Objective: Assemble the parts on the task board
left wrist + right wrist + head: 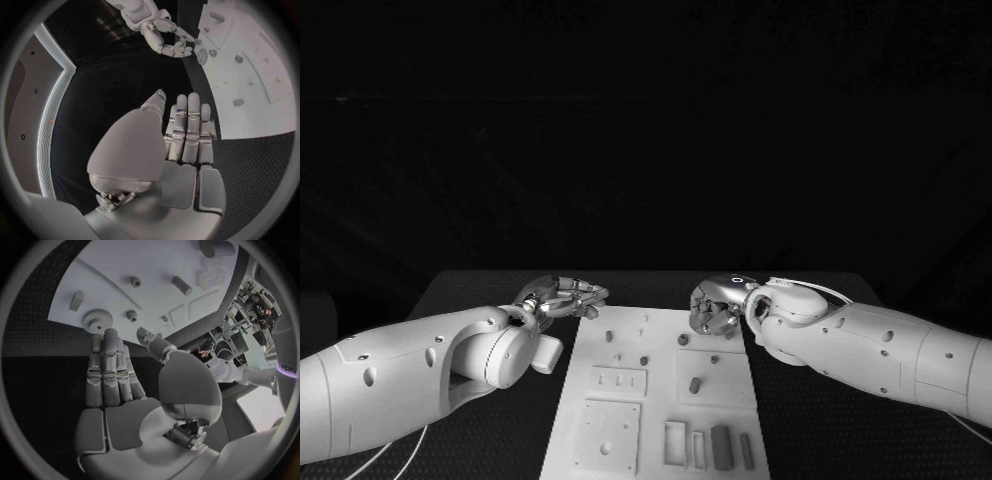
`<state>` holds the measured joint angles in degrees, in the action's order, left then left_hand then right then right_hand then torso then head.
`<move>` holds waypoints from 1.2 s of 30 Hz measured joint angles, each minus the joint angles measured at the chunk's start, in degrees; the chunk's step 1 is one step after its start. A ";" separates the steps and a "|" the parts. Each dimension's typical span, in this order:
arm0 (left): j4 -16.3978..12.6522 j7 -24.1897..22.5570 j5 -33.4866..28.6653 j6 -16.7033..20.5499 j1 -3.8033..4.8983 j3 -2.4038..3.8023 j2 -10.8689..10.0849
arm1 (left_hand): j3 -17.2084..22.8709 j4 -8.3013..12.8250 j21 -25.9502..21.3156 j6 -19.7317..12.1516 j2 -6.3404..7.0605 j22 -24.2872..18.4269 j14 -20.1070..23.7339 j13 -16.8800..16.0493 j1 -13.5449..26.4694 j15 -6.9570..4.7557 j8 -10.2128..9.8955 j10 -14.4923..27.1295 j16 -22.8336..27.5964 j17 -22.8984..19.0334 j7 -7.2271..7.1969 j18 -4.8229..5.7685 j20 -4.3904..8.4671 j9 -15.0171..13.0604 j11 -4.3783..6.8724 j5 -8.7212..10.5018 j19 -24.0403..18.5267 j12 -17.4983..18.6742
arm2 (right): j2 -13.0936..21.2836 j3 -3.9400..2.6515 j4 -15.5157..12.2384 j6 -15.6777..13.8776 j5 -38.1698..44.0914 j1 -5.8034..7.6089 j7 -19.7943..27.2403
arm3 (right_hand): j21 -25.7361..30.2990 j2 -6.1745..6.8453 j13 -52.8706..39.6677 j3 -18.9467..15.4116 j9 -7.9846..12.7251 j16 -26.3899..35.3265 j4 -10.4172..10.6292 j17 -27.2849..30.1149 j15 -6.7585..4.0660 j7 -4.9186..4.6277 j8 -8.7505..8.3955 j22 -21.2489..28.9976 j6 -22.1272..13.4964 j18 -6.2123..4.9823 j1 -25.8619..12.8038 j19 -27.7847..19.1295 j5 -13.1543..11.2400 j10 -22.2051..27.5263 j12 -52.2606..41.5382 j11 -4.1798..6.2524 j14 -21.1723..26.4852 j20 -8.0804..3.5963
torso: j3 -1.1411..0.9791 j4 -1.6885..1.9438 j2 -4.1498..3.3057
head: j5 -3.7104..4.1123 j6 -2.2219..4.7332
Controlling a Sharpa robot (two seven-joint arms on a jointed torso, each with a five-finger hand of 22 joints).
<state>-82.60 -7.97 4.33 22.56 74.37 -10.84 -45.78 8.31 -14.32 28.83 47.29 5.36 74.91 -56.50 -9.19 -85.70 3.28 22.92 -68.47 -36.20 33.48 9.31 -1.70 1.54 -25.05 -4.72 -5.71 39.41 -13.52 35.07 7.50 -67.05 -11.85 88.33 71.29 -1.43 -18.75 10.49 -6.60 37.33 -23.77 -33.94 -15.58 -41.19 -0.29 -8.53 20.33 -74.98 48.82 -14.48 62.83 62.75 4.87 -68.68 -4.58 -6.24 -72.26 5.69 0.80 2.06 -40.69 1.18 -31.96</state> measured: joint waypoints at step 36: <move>-2.60 -0.08 0.16 -0.13 0.47 0.31 -1.37 | -1.09 -1.72 0.23 0.20 0.22 0.02 -0.01 0.00 -0.23 0.00 -0.74 0.20 -0.22 -0.02 0.20 0.44 0.61 -0.27 -0.20 0.00 0.21 0.71 | -2.33 -0.14 1.85 -0.07 6.66 -1.20 -1.49 | -0.10 0.45 -0.02 0.64 0.25 -0.02 0.64 -1.66 -0.21 -0.23 -0.21 0.10 0.61 0.64 -0.45 0.52 -1.10 -0.90 0.00 0.45 -0.22 -0.50 | 1.65 1.96 -3.99 | 1.64 0.53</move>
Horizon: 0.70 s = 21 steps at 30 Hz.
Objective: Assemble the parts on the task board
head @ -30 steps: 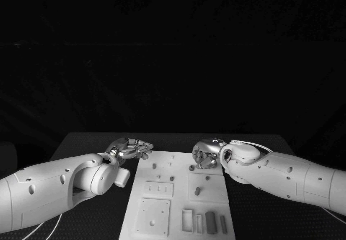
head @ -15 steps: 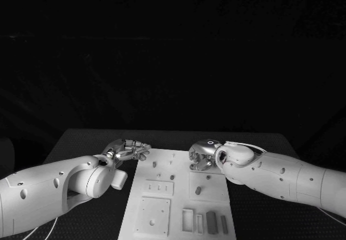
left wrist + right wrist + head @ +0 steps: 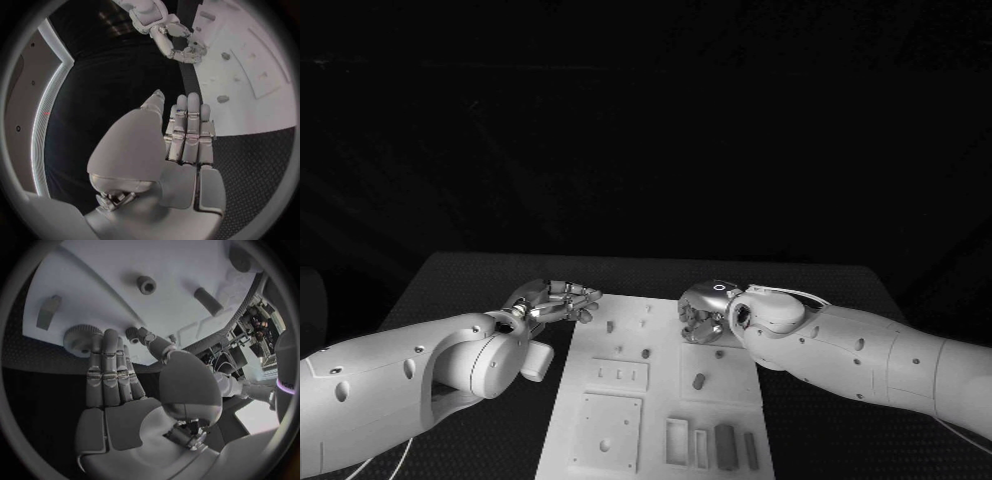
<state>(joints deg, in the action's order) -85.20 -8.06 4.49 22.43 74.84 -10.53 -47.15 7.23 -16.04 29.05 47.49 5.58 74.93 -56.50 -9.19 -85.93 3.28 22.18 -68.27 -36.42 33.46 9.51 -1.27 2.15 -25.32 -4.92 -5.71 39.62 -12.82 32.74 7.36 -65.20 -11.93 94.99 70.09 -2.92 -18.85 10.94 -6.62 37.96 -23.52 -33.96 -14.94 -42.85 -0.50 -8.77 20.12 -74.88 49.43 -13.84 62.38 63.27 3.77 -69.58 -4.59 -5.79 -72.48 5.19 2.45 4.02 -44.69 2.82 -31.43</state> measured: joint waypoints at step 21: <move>0.09 0.06 0.02 -0.11 0.04 0.00 -0.09 | 0.00 0.00 0.00 0.00 0.00 -0.02 0.00 0.00 0.00 0.00 -0.04 0.00 0.00 -0.01 0.00 0.00 -0.01 -0.05 0.00 0.00 0.00 0.00 | -0.03 -0.34 -0.92 -1.08 2.32 0.21 -0.35 | -4.14 0.14 -2.80 2.95 -1.06 -3.52 0.53 -4.00 -1.75 1.90 2.08 -0.10 6.02 -0.70 1.68 3.11 -0.67 -6.10 -1.64 2.21 -2.77 -1.49 | -0.15 0.04 -1.28 | -0.10 0.77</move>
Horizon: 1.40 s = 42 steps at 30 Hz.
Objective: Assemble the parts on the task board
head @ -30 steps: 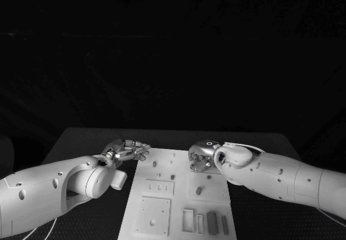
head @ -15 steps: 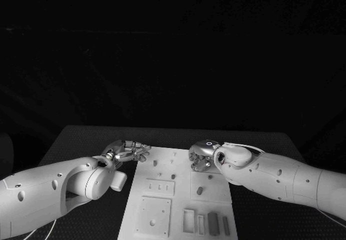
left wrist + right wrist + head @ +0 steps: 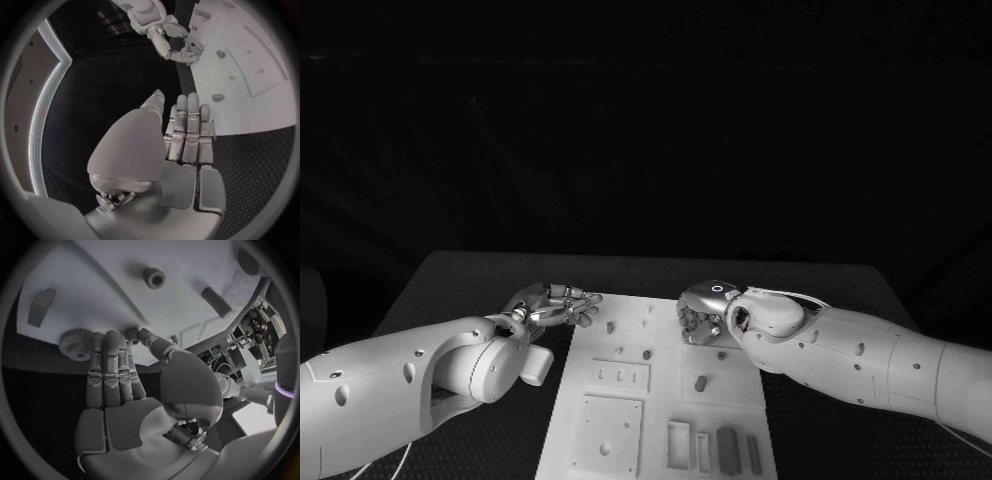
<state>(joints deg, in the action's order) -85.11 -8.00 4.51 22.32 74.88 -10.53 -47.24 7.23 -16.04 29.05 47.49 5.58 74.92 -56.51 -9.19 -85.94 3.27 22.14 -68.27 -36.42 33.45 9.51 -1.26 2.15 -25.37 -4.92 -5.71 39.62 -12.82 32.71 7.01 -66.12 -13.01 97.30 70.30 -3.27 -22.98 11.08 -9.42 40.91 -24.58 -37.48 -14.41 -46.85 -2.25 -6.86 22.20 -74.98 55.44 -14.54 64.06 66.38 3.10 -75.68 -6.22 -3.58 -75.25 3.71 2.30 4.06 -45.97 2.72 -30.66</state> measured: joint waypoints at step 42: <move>0.70 0.00 0.01 -0.02 0.13 0.01 0.00 | -0.15 -0.15 0.00 0.00 0.00 0.02 0.00 0.00 0.00 0.00 -0.22 0.20 0.01 -0.01 0.00 0.02 -0.01 -0.14 -0.20 0.00 0.00 0.45 | -1.33 0.24 -2.06 -8.27 6.66 -0.01 -5.42 | -6.95 0.82 -2.86 5.74 -1.99 -4.46 0.71 -3.50 -1.16 1.26 1.04 0.02 4.31 1.01 2.04 1.48 -0.51 -3.49 -0.69 1.68 -0.91 -1.26 | -0.14 0.16 -1.11 | 0.12 2.15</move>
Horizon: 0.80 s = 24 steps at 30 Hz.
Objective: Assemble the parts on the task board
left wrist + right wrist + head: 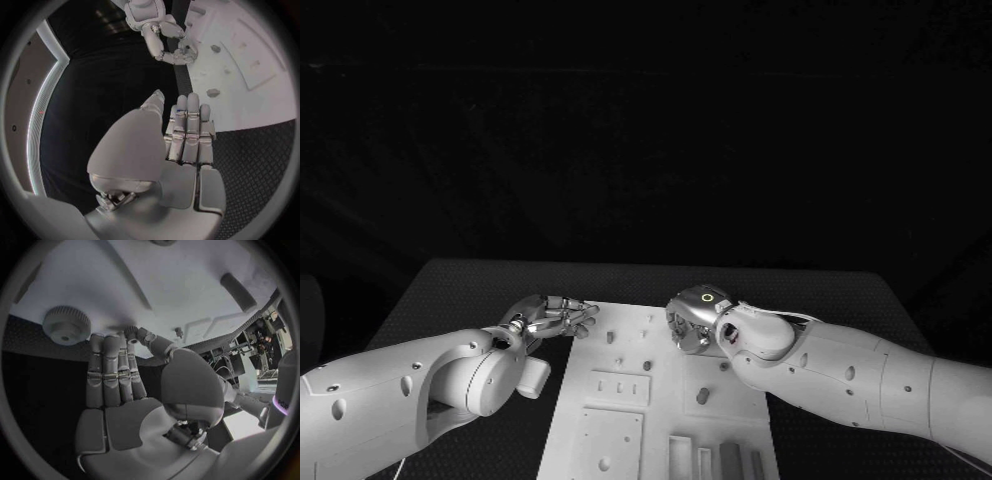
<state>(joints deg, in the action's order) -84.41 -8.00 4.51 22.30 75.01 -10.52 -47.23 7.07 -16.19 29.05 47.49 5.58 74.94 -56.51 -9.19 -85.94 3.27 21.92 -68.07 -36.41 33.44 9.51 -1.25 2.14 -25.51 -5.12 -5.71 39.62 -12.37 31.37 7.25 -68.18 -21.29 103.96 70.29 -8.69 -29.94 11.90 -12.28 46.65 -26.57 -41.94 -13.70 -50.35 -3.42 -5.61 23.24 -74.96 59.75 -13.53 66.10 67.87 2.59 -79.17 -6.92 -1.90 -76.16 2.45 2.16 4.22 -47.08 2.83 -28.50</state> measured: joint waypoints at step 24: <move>0.65 -0.05 0.02 0.02 0.04 0.02 0.73 | -0.15 -0.15 0.22 0.00 0.22 -0.02 0.00 0.00 -0.22 0.00 -0.23 0.20 0.01 0.00 0.00 0.00 0.00 -0.04 -0.20 0.00 0.00 0.22 | -3.83 -0.14 1.54 -4.37 5.16 0.90 -3.52 | -1.28 0.75 0.00 0.68 -0.37 -0.66 0.68 -0.25 -0.18 0.16 0.00 0.02 0.57 0.31 0.75 -0.03 0.00 -0.28 0.29 -0.12 -0.18 -0.43 | 0.03 0.14 -0.20 | -0.18 0.77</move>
<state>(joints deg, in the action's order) -83.76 -8.05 4.54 22.31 75.05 -10.50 -46.50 6.92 -16.34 29.27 47.49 5.80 74.92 -56.51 -9.19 -86.16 3.27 21.69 -67.87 -36.41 33.44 9.51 -1.24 2.14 -25.55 -5.33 -5.71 39.62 -12.15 27.54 7.11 -66.64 -25.66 109.12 71.18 -12.21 -31.21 12.65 -12.27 47.34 -26.93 -42.60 -13.02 -50.59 -3.60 -5.45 23.24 -74.94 60.32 -13.23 66.85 67.84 2.59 -79.45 -6.62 -2.02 -76.34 2.02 2.20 4.36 -47.28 2.65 -27.73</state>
